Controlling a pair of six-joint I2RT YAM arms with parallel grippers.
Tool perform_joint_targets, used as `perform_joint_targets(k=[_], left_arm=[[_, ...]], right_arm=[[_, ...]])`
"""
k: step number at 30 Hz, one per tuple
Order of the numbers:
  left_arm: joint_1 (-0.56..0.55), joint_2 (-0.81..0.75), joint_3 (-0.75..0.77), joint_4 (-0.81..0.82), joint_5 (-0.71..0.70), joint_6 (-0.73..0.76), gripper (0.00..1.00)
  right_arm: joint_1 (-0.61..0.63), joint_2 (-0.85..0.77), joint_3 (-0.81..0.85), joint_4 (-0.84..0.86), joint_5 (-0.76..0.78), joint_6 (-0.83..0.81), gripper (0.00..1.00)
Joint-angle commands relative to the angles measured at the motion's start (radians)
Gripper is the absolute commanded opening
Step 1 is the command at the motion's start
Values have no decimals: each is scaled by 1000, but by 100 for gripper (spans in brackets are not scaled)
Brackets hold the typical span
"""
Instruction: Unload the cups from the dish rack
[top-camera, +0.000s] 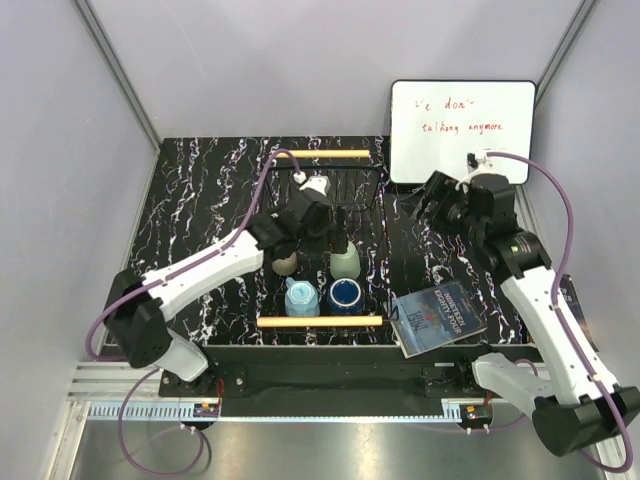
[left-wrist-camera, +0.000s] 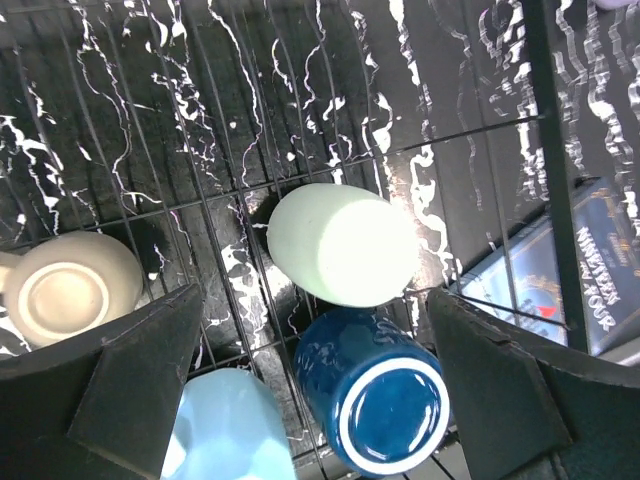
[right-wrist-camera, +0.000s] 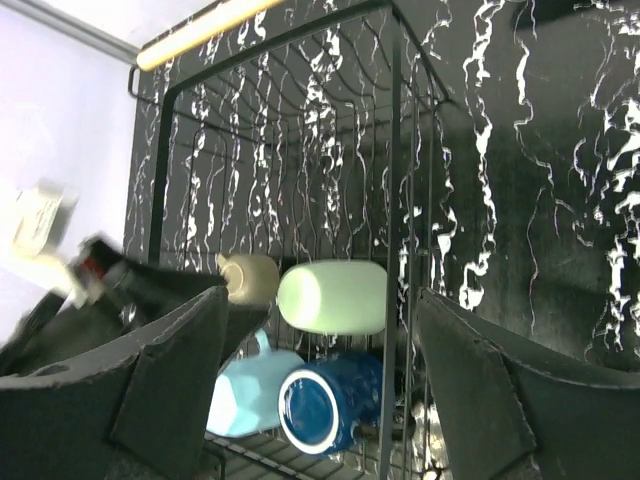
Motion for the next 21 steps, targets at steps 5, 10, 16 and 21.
perform_joint_targets(k=[5,10,16,21], left_arm=[[-49,159,136,-1,-37,12,99],[-65,242,184,-1,-41,11,99],[-63,270,182,-1,-41,6,97],[-63,259,161,-1,-51,18,82]], right_arm=[[8,-155,-98,63,-72,3,83],[9,-164,-128,64,-90,6,83],[9,-166,-144,68,-87,0,83],[9,-160,-161,83,-89,9,82]])
